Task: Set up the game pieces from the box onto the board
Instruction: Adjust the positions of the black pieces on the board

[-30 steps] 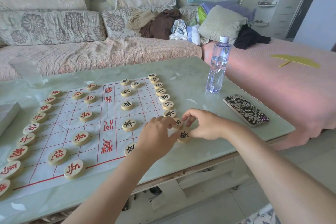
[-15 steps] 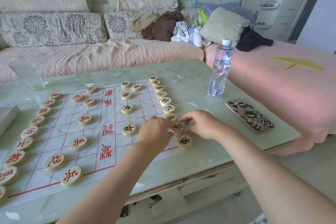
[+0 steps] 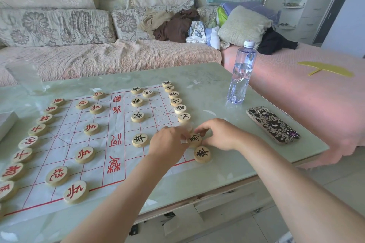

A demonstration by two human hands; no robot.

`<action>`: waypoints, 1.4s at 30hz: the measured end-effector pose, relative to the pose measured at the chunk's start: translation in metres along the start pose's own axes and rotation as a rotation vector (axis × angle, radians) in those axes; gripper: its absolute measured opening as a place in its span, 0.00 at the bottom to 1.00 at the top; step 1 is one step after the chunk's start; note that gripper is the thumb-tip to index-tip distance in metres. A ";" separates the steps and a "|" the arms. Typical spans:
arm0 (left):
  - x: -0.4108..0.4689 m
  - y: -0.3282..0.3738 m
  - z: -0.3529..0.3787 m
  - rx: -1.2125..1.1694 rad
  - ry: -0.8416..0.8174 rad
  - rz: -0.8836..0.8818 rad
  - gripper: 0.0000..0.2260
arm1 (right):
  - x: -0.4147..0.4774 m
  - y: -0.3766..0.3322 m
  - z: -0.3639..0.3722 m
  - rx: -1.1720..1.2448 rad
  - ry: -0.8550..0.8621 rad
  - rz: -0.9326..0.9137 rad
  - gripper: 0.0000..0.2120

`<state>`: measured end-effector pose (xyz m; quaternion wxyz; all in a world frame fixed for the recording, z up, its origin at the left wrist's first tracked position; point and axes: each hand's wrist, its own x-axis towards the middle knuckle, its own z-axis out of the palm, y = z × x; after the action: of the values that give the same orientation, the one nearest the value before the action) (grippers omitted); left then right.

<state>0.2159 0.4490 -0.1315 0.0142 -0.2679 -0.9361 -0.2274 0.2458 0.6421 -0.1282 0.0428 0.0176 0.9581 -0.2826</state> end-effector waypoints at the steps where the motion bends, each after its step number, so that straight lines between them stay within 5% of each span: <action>1: 0.000 0.000 0.000 -0.001 0.005 0.005 0.10 | 0.000 0.000 0.000 0.000 -0.003 0.001 0.18; 8: 0.008 -0.008 -0.006 -0.020 0.034 -0.024 0.10 | 0.000 -0.002 -0.006 0.003 0.021 0.059 0.25; 14: 0.032 -0.016 -0.011 0.018 0.017 -0.105 0.12 | 0.018 -0.010 -0.003 0.035 0.213 0.059 0.14; 35: 0.054 -0.017 0.000 -0.024 -0.064 -0.084 0.12 | 0.038 -0.007 -0.004 0.061 0.048 0.069 0.17; 42: 0.063 -0.028 -0.010 -0.004 -0.021 -0.109 0.14 | 0.046 -0.006 -0.007 0.087 0.176 0.149 0.17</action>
<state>0.1467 0.4552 -0.1244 -0.0085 -0.2186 -0.9490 -0.2272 0.1995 0.6413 -0.1238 -0.0213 0.1153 0.9410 -0.3176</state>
